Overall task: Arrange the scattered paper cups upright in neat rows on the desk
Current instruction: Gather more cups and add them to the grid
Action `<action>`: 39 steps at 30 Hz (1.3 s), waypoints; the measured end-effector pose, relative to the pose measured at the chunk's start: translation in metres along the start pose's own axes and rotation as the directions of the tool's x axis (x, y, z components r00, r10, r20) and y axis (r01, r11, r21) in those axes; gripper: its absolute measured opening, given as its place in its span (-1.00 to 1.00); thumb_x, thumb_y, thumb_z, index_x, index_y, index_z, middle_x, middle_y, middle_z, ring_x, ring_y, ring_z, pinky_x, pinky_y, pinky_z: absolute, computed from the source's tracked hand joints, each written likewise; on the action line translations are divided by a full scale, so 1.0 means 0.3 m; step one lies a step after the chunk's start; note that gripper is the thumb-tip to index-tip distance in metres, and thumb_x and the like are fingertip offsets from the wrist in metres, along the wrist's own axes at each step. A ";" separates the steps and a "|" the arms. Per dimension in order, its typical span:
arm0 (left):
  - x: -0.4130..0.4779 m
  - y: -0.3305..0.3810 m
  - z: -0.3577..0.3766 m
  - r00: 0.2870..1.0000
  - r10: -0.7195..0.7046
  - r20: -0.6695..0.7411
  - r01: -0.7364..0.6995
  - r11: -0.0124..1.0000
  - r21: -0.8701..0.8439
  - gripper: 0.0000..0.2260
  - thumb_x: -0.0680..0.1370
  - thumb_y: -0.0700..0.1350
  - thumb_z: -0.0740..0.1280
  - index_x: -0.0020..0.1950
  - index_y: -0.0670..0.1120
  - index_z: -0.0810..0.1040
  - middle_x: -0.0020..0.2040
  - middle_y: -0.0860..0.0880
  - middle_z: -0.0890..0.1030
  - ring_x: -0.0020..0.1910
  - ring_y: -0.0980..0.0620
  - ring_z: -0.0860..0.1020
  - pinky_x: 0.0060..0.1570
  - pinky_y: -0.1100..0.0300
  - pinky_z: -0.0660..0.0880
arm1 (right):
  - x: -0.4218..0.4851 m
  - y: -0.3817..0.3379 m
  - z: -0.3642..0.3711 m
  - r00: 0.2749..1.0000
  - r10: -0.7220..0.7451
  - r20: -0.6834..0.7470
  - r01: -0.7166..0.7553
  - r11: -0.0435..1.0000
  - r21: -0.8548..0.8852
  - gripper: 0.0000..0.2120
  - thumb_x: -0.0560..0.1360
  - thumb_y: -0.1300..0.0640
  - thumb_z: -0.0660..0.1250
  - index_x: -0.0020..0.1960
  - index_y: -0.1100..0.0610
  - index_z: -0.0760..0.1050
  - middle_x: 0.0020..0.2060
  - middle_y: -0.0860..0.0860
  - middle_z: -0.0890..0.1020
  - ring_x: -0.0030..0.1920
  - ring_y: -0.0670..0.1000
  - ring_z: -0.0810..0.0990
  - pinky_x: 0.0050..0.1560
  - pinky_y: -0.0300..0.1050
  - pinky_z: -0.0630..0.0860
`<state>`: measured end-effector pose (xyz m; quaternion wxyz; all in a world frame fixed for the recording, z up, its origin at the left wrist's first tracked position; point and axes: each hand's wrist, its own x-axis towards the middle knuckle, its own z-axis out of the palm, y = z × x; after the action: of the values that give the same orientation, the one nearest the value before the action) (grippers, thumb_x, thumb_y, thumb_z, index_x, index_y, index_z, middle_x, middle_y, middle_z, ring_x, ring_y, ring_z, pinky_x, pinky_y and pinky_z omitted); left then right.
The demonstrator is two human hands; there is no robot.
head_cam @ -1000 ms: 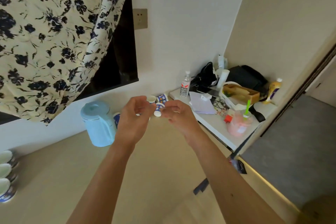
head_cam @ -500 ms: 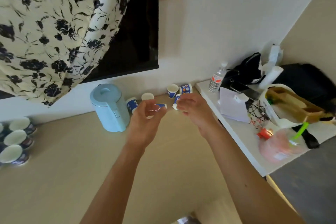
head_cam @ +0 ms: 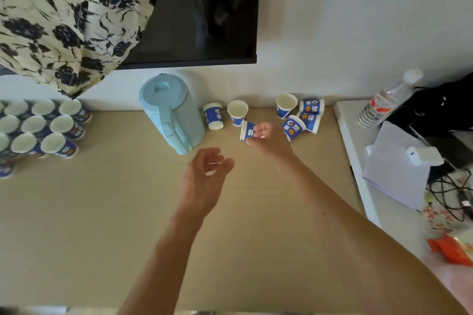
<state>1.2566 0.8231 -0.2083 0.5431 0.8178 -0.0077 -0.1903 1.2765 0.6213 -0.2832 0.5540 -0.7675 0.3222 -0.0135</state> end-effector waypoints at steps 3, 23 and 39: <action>0.006 -0.026 0.024 0.999 -0.043 -0.033 0.043 0.999 -0.018 -0.71 0.51 -0.04 0.50 0.20 0.00 0.60 0.05 0.06 0.68 -0.11 0.30 0.62 -0.07 0.36 0.45 | 0.127 0.051 0.035 0.995 -0.101 0.004 0.100 0.976 -0.196 -0.56 0.39 0.20 0.55 0.23 0.21 0.54 0.10 0.12 0.64 0.11 0.12 0.62 0.15 0.08 0.56; -0.037 -0.104 0.059 0.982 -0.150 -0.110 0.154 0.988 0.024 -0.69 0.52 0.03 0.47 0.24 0.04 0.58 0.06 0.11 0.68 0.03 0.22 0.64 -0.09 0.35 0.45 | 0.257 0.280 0.170 0.964 -0.213 0.157 0.260 0.646 -0.718 -0.47 0.41 0.09 0.52 0.30 0.11 0.39 0.24 0.06 0.56 0.25 0.15 0.55 0.23 0.08 0.42; 0.026 -0.047 0.235 0.991 -0.015 -0.132 0.003 0.996 -0.091 -0.50 0.33 0.15 0.51 0.23 0.03 0.59 0.01 0.11 0.72 0.00 0.20 0.66 -0.06 0.31 0.57 | -0.175 0.115 -0.011 0.913 -0.385 0.134 0.314 0.873 0.374 -0.38 0.26 0.19 0.64 0.19 0.12 0.39 0.08 -0.01 0.63 0.04 -0.01 0.65 0.04 0.00 0.53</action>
<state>1.2387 0.7648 -0.2470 0.5780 0.8032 0.0406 -0.1381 1.2171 0.6391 -0.2940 0.6978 -0.7016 0.1116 -0.0913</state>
